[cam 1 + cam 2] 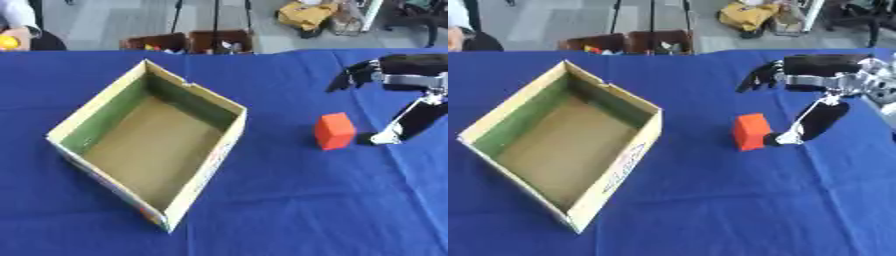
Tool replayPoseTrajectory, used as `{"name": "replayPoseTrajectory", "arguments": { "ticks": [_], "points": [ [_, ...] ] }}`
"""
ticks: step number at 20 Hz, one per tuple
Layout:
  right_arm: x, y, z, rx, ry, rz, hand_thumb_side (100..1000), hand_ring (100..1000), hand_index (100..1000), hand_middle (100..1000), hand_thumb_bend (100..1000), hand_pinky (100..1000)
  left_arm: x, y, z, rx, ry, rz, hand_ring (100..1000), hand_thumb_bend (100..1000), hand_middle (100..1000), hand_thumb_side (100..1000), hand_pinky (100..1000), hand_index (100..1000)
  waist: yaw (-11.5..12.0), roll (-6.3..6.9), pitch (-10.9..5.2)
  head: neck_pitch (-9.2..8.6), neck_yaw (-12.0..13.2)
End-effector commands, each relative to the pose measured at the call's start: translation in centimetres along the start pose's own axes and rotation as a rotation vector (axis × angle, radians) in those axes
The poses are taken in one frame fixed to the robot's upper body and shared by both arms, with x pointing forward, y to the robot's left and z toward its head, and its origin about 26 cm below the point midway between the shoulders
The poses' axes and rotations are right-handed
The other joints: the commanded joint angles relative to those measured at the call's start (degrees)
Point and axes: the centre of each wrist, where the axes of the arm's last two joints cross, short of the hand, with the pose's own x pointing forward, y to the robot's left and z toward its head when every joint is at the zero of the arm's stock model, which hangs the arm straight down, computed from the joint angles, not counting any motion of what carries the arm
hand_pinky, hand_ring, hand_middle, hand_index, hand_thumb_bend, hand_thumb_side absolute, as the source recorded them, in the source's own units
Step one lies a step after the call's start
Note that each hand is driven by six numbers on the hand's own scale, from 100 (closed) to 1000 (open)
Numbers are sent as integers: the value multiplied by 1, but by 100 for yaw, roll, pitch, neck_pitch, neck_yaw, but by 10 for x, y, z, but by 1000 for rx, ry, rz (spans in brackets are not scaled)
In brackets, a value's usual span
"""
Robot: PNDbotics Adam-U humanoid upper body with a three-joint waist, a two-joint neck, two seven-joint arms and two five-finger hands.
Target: Pick up objects on the table and place them in the box.
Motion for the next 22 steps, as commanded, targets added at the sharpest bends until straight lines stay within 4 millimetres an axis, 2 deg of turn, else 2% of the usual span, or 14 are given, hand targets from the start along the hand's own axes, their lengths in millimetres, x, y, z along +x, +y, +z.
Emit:
{"name": "replayPoseTrajectory", "arguments": {
  "ticks": [1,15,22],
  "points": [
    [-6,-4,0,23,37,6,245,854,914,856,452,790,4,-1,-7,-17,-28,3,716,100,816,934,540,897,24,-67,-147,-76,-40],
    [-31,10,-14,61,124,-37,256,848,905,850,432,783,3,-3,-6,-22,-26,9,716,100,817,935,539,897,78,-55,-72,-82,-109],
    [-34,19,-18,103,118,-56,241,848,901,847,442,783,3,-4,-6,-21,-24,9,717,100,818,936,539,897,68,-55,-48,-59,-117]
  ]
}}
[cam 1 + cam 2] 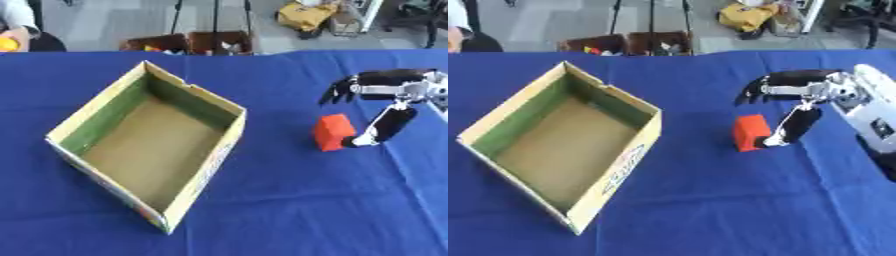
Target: Pick up objects on the table and place them in the box.
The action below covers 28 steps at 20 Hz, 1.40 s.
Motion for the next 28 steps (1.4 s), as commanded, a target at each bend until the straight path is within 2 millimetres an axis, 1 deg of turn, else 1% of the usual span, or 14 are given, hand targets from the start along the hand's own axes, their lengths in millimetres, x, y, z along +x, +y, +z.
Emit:
{"name": "replayPoseTrajectory", "arguments": {
  "ticks": [1,6,13,22,26,28],
  "points": [
    [-2,-7,5,4,16,20,240,847,901,846,443,782,5,0,-8,-18,-28,-9,717,100,818,936,539,897,-2,-58,-52,-29,-19],
    [-3,-5,1,12,23,12,236,841,885,834,442,775,5,0,-8,-18,-26,-7,715,100,817,936,539,896,8,-63,-46,-28,-35],
    [-10,3,-7,11,54,-10,235,834,862,826,421,761,4,-1,-8,-18,-25,-4,715,100,817,937,539,896,31,-64,-42,-57,-75],
    [-15,8,-12,-22,78,-31,202,793,803,776,321,713,4,-2,-7,-21,-24,-4,715,100,816,937,539,894,54,-59,-13,-68,-118],
    [-16,10,-13,-14,86,-28,200,748,817,788,318,710,4,-2,-7,-22,-23,-4,715,100,817,937,539,894,54,-63,1,-68,-130],
    [-17,11,-14,1,90,-26,202,746,831,801,329,714,4,-2,-7,-23,-23,-4,715,100,817,937,539,894,59,-67,10,-77,-137]
  ]
}}
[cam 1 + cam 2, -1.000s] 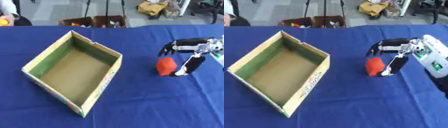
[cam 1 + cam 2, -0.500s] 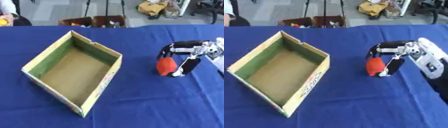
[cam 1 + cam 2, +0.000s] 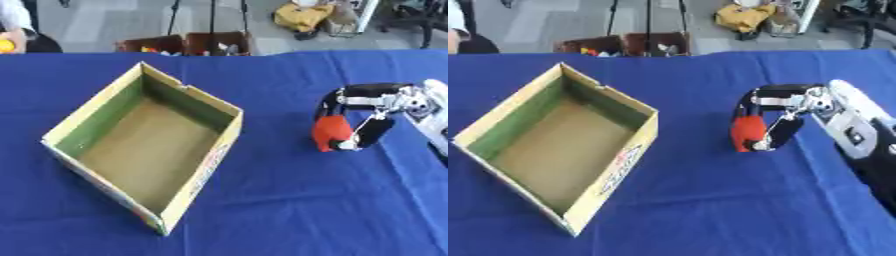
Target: Pick up objects on the table and place them in the box.
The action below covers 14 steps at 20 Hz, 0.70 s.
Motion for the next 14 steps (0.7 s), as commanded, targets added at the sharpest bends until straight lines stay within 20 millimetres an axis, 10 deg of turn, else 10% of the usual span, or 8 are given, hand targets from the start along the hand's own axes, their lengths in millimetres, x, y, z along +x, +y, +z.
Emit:
{"name": "replayPoseTrajectory", "arguments": {
  "ticks": [1,14],
  "points": [
    [-4,-11,6,-4,29,30,205,739,846,809,341,718,4,0,-7,-17,-27,-7,715,100,817,937,539,894,10,-69,4,-64,-27],
    [-11,-6,4,19,39,8,172,678,764,649,297,683,4,-1,-6,-17,-25,-5,716,100,817,936,539,893,38,-55,27,-76,-61]
  ]
}}
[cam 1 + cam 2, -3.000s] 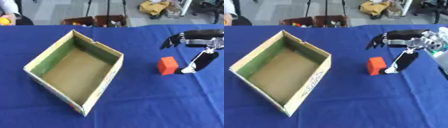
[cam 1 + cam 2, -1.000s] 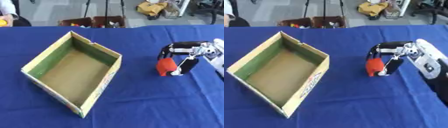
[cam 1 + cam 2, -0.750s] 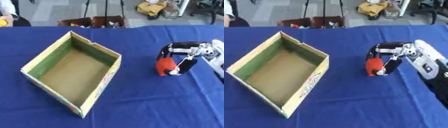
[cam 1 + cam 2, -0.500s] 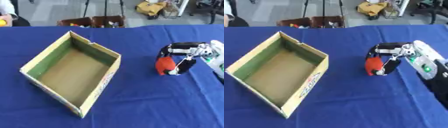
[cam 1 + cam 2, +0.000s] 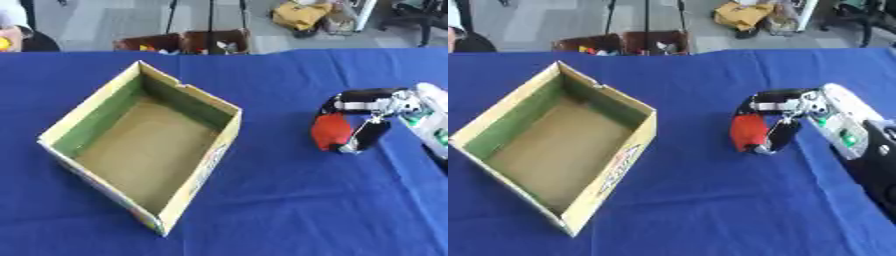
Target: Pick up objects on the table and place them in the box.
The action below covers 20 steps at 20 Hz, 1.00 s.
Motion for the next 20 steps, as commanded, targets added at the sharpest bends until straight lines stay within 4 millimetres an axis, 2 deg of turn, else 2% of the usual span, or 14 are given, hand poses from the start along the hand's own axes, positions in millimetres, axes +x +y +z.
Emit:
{"name": "replayPoseTrajectory", "arguments": {
  "ticks": [1,6,11,15,20],
  "points": [
    [-4,-11,8,-39,19,4,184,669,742,619,268,671,5,0,-6,-18,-24,-8,716,100,817,936,539,893,3,-55,-7,-69,-11],
    [-2,-16,11,-101,18,-15,192,617,677,577,100,622,5,0,-6,-19,-23,-8,716,100,817,935,539,893,1,-55,-20,-71,-10],
    [1,-19,16,-161,22,-25,200,568,597,517,100,565,5,0,-6,-19,-20,-3,716,100,817,932,538,892,-3,-62,-35,-76,-13],
    [7,-23,21,-192,10,-22,220,548,584,499,100,546,5,1,-6,-17,-20,-1,716,100,817,933,538,892,1,-68,-53,-82,-21],
    [19,-39,32,-259,-36,-5,239,529,572,476,100,538,5,2,-6,-17,-19,-3,715,100,817,932,539,892,-16,-83,-79,-80,-15]
  ]
}}
